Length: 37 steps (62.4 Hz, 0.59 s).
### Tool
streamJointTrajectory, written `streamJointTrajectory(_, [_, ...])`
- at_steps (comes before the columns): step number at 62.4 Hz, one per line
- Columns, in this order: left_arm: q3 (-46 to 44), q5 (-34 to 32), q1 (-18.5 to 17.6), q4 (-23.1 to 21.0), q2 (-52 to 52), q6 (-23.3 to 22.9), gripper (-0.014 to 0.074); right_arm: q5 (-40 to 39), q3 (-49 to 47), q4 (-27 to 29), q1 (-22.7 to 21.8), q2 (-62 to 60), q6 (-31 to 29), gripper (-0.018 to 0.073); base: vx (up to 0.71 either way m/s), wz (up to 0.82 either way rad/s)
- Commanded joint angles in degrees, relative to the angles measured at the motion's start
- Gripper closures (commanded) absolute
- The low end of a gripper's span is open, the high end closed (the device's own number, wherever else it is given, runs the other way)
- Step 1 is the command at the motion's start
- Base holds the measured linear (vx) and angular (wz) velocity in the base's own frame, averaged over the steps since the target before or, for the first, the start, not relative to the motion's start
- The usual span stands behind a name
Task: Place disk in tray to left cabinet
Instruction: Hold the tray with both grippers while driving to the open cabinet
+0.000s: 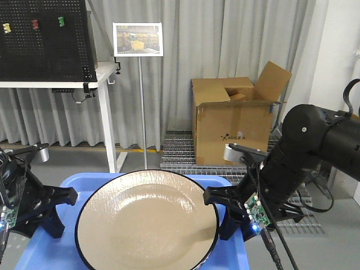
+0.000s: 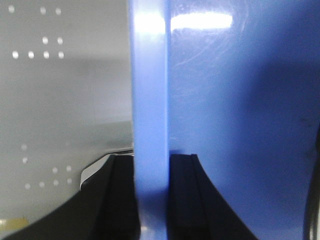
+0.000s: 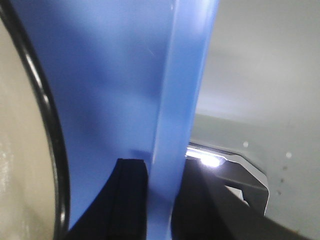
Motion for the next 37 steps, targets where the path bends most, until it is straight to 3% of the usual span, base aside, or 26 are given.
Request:
streamJointTrajectory(1, [-2.2, -0.7, -0.3, -3.2, -2.7, 0.0, 0.0596, -0.7, -2.0, 2.8, 0.2, -3.3, -1.3, 0.0560, 0.64, -0.02])
streamJointTrajectory(20, [-2.2, -0.7, -0.3, -3.2, -2.7, 0.0, 0.0596, -0.7, -2.0, 2.9, 0.2, -3.3, -1.3, 0.0560, 0.62, -0.10])
streamJointTrajectory(37, [-2.2, -0.7, -0.3, -3.2, -2.7, 0.0, 0.0596, -0.7, -2.0, 2.9, 0.2, -3.3, -1.3, 0.0560, 0.57, -0.38])
